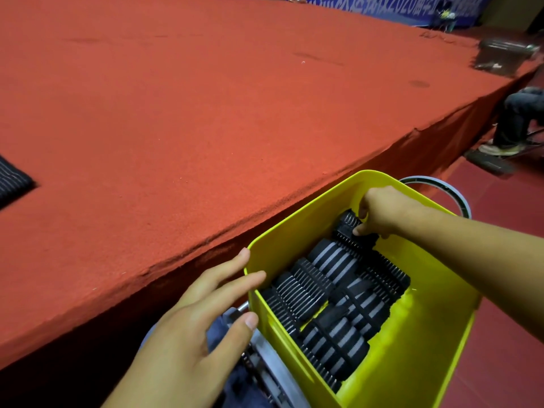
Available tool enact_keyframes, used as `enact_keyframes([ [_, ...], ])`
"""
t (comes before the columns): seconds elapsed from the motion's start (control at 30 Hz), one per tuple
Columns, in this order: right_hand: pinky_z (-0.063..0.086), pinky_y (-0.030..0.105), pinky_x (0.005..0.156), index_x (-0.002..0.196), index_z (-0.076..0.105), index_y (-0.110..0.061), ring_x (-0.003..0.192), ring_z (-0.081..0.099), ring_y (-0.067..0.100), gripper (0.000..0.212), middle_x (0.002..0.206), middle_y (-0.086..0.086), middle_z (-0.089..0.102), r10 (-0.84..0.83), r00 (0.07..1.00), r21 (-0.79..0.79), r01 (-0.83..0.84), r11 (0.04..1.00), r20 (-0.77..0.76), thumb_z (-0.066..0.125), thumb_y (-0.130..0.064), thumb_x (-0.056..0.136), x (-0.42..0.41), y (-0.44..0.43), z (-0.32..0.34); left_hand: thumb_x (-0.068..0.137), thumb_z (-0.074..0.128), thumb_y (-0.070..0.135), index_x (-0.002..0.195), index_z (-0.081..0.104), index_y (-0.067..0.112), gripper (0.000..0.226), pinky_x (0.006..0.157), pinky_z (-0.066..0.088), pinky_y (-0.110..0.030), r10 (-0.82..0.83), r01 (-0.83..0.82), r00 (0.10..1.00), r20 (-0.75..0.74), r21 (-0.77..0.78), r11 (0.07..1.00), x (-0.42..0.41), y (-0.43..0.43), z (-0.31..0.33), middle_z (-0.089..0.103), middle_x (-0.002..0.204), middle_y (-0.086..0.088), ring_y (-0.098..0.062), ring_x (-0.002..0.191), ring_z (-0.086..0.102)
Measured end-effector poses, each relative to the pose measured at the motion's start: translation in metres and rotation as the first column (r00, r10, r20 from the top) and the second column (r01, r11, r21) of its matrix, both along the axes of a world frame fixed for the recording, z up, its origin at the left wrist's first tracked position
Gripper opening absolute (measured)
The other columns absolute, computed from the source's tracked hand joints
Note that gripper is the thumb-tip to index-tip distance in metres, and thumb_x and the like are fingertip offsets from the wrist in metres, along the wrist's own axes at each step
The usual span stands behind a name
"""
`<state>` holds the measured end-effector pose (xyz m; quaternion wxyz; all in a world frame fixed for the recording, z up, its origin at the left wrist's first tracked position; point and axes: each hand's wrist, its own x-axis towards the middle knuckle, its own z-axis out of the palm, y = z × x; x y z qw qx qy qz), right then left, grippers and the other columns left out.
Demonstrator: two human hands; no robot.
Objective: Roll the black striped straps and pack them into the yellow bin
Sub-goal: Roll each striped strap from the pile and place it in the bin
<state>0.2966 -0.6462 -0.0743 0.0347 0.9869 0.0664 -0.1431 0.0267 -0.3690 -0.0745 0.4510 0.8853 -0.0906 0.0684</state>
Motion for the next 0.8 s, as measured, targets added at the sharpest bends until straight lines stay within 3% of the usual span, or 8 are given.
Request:
enact_keyframes([
  [0.07,0.063,0.034,0.074,0.096,0.078,-0.012,0.063,0.073,0.017,0.032,0.047,-0.003,0.063,0.024,0.999,0.019,-0.024,1.000,0.023,0.087,-0.039,0.082,-0.004,0.001,0.008,0.084,0.047,0.065,0.135,0.048,0.067,0.050,0.107,0.029,-0.011,0.014,-0.014,1.000,0.013,0.006,1.000,0.002,0.000,-0.006,0.033,0.152,0.045,0.021,0.139,0.031],
  [0.17,0.055,0.024,0.059,0.085,0.077,-0.015,0.057,0.073,0.013,0.020,0.064,-0.002,0.074,0.031,0.998,0.092,-0.037,0.995,0.059,0.077,-0.034,0.092,-0.015,0.005,0.027,0.089,0.056,0.057,0.132,0.057,0.060,0.044,0.108,0.024,0.000,0.016,-0.016,0.999,0.037,0.003,1.000,0.001,0.003,-0.013,0.034,0.152,0.044,0.020,0.140,0.031],
  [0.27,0.048,0.023,0.053,0.072,0.074,-0.019,0.050,0.070,0.010,0.032,0.062,-0.005,0.075,-0.019,0.990,0.293,-0.024,0.956,0.143,0.069,-0.040,0.097,-0.035,0.010,0.049,0.091,0.061,0.046,0.133,0.058,0.059,0.044,0.113,0.024,-0.012,0.025,-0.025,0.999,0.021,-0.010,1.000,0.000,0.005,-0.015,0.036,0.150,0.045,0.017,0.141,0.034],
  [0.4,0.036,0.013,0.043,0.062,0.068,-0.016,0.041,0.058,0.014,0.042,0.052,0.000,0.065,-0.010,0.976,0.628,-0.133,0.767,0.219,0.068,-0.040,0.097,-0.078,0.042,0.080,0.089,0.054,0.055,0.136,0.049,0.065,0.048,0.107,0.023,0.001,0.080,-0.079,0.997,0.018,-0.035,0.996,0.000,0.024,-0.007,0.044,0.143,0.046,0.016,0.137,0.040],
  [0.5,0.034,0.014,0.041,0.068,0.068,-0.015,0.040,0.049,0.016,0.035,0.049,0.005,0.057,0.056,0.988,0.803,-0.152,0.577,0.147,0.067,-0.038,0.095,-0.105,0.080,0.092,0.091,0.061,0.043,0.128,0.062,0.058,0.040,0.103,0.026,0.001,0.180,-0.179,0.983,0.048,-0.023,0.984,-0.002,0.055,-0.005,0.053,0.136,0.042,0.014,0.132,0.047],
  [0.57,0.035,0.015,0.041,0.073,0.072,-0.018,0.041,0.047,0.015,0.030,0.048,0.005,0.056,0.116,0.985,0.864,-0.165,0.476,0.125,0.068,-0.043,0.090,-0.121,0.108,0.100,0.092,0.065,0.033,0.123,0.065,0.056,0.039,0.100,0.031,0.000,0.283,-0.280,0.957,0.067,-0.047,0.959,-0.008,0.081,-0.006,0.059,0.130,0.039,0.014,0.127,0.051],
  [0.67,0.035,0.016,0.042,0.081,0.076,-0.023,0.041,0.046,0.012,0.041,0.050,0.007,0.060,0.280,0.955,0.899,-0.210,0.385,0.103,0.071,-0.063,0.079,-0.145,0.157,0.111,0.092,0.066,0.029,0.121,0.063,0.059,0.042,0.095,0.043,-0.008,0.434,-0.426,0.899,0.057,-0.110,0.898,-0.019,0.128,-0.007,0.065,0.123,0.032,0.006,0.121,0.059],
  [0.8,0.039,0.021,0.047,0.081,0.074,-0.026,0.046,0.051,0.009,0.030,0.055,0.002,0.062,0.521,0.850,0.902,-0.281,0.328,0.076,0.066,-0.055,0.078,-0.168,0.224,0.113,0.097,0.069,0.014,0.112,0.073,0.045,0.035,0.089,0.048,-0.009,0.606,-0.593,0.795,0.028,-0.174,0.786,-0.032,0.197,-0.017,0.071,0.114,0.024,0.003,0.109,0.066],
])
